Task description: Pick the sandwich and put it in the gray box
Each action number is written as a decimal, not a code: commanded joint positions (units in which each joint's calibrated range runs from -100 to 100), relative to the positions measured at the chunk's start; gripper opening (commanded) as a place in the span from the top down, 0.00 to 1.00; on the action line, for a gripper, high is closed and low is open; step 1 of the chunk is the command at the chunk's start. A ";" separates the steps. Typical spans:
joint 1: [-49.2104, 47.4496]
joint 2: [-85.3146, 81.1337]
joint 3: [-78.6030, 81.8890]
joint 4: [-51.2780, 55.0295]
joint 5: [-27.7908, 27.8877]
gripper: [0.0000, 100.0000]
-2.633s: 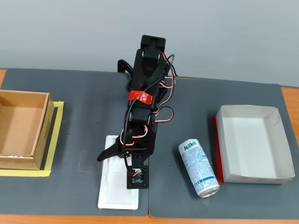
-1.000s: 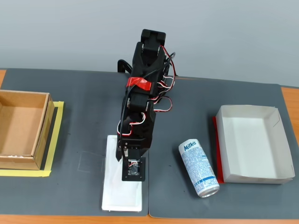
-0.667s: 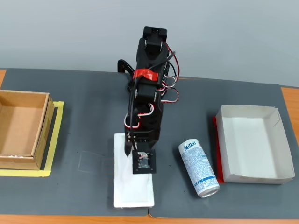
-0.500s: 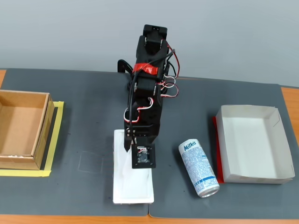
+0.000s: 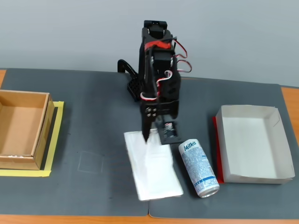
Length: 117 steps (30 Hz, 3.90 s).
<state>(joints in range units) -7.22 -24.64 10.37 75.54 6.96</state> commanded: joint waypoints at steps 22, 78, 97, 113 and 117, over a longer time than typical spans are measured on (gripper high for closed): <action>-39.29 -5.84 -13.67 -0.54 0.15 0.91; -44.96 19.76 -35.29 -0.11 -24.13 0.80; -44.96 19.68 -35.29 -0.11 -24.07 0.78; -45.03 19.51 -35.38 4.93 -24.54 0.69; -45.03 19.51 -35.38 4.93 -24.54 0.69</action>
<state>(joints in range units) -52.84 -3.99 -22.86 80.31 -17.36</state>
